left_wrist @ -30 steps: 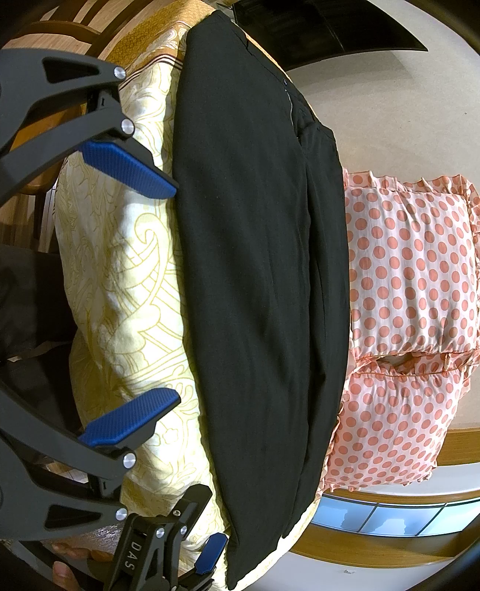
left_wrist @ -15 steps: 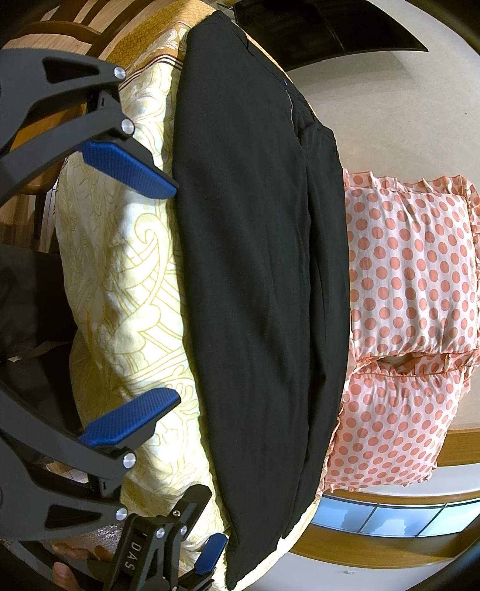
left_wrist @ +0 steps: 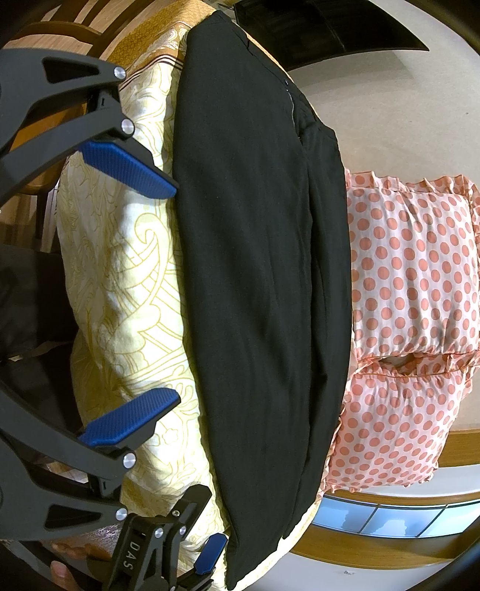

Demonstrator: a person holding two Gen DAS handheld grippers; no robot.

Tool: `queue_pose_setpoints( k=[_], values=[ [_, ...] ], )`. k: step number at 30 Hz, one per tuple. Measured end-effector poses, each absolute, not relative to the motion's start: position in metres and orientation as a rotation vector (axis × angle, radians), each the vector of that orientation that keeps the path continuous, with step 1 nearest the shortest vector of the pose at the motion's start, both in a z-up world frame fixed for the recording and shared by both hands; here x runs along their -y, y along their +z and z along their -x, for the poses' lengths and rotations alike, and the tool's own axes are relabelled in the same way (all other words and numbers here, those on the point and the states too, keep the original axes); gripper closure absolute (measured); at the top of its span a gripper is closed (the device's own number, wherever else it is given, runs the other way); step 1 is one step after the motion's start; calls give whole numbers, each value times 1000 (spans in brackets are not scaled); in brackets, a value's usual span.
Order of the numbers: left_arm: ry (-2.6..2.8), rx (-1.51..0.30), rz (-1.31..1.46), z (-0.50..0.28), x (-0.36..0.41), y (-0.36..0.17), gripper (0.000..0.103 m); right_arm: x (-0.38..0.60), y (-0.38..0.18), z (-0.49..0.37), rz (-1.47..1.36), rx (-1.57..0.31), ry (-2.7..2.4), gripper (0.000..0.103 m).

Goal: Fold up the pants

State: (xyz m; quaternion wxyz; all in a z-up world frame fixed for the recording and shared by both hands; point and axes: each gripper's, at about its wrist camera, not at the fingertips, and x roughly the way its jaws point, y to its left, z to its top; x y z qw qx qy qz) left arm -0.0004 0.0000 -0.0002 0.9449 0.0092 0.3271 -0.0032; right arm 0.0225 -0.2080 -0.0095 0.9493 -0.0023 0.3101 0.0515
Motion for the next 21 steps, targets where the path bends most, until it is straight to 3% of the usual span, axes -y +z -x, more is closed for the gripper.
queue_pose_setpoints(
  k=[15,21],
  values=[
    [-69,-682,2,-2,-3,6,2,214,-16,-17,-11,-622,157,1],
    [-55,-561,-78,9,9,43,2,261,36,-22,-35,-467,110,1]
  ],
)
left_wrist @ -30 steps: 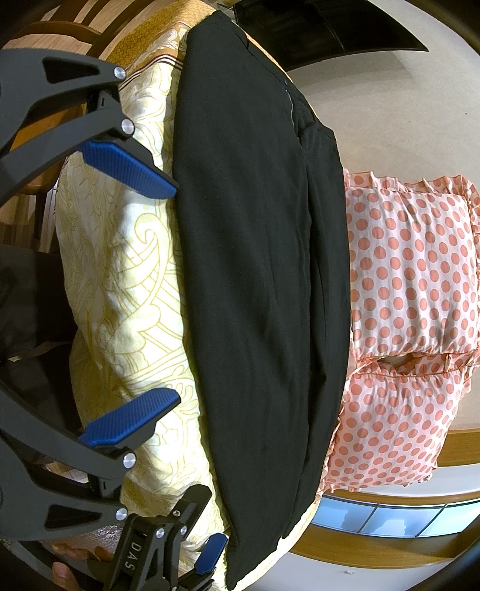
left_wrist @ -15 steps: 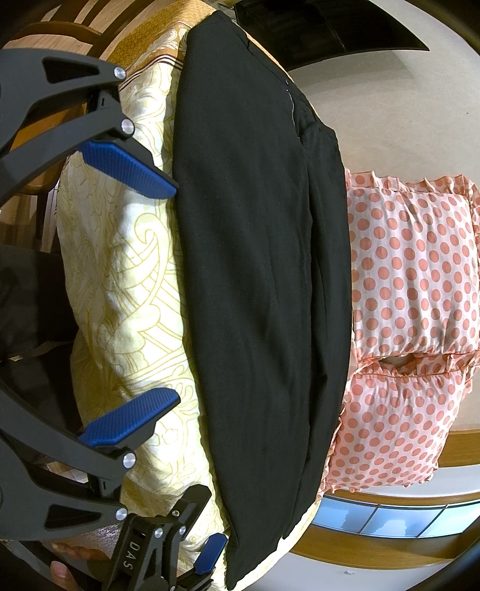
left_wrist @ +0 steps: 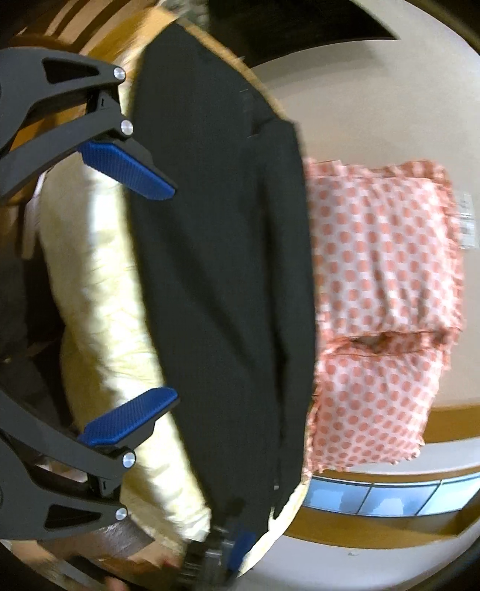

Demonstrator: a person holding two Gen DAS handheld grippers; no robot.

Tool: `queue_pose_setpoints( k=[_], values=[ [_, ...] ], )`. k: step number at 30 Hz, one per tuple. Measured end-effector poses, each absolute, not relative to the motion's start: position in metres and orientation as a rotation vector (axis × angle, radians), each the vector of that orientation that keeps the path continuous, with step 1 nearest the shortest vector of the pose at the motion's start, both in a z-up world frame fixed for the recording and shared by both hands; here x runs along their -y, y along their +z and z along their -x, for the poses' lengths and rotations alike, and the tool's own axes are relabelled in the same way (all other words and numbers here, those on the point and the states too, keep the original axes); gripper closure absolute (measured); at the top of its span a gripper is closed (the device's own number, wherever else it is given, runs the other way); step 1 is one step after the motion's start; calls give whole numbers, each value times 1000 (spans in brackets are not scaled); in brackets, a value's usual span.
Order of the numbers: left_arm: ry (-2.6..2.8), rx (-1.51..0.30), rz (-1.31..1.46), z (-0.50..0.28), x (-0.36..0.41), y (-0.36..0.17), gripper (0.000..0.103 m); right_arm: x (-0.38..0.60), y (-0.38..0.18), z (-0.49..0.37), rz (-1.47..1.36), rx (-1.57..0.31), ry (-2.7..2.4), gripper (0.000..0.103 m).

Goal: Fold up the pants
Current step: 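Reach the right gripper to the pants leg end and close on it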

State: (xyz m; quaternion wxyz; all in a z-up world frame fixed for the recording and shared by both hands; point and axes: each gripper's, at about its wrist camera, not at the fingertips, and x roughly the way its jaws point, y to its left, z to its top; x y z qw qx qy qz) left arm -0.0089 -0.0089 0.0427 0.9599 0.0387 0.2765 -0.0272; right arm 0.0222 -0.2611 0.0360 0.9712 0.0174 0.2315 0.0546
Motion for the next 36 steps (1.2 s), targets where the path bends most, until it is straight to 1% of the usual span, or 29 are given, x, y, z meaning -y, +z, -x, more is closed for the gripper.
queue_pose_setpoints(
  k=[3,7,10,17,19,20,23,25,28,30,32,34,35,36],
  values=[
    [-43,-528,-76,-7,11,61,2,294,62,-54,-18,-466,6,1],
    [-36,-561,-2,-50,8,73,2,356,80,-140,-40,-549,-164,1],
    [-19,-578,18,-79,9,78,2,401,78,-199,-104,-632,-261,1],
    [19,-572,-72,-127,25,81,2,477,57,-324,-205,-752,-469,3],
    [21,-591,-82,-139,28,77,2,492,47,-355,-230,-780,-531,10],
    [20,-600,-81,-144,28,75,2,498,41,-367,-240,-790,-565,11],
    [14,-629,-71,-158,26,67,2,510,26,-399,-255,-829,-620,18],
    [16,-647,-67,-165,24,62,2,510,15,-416,-230,-857,-643,28],
    [22,-672,-61,-173,19,55,2,510,-2,-434,-216,-917,-658,37],
    [24,-686,-56,-176,16,51,2,512,-6,-432,-238,-918,-668,39],
    [22,-697,-42,-180,14,48,2,512,-6,-429,-239,-918,-676,44],
    [11,-712,-28,-183,13,47,2,512,-6,-424,-237,-913,-668,59],
    [4,-717,-19,-183,12,46,2,514,-7,-423,-246,-910,-661,64],
    [2,-718,-15,-183,12,46,2,512,-5,-419,-260,-904,-650,74]
  ],
)
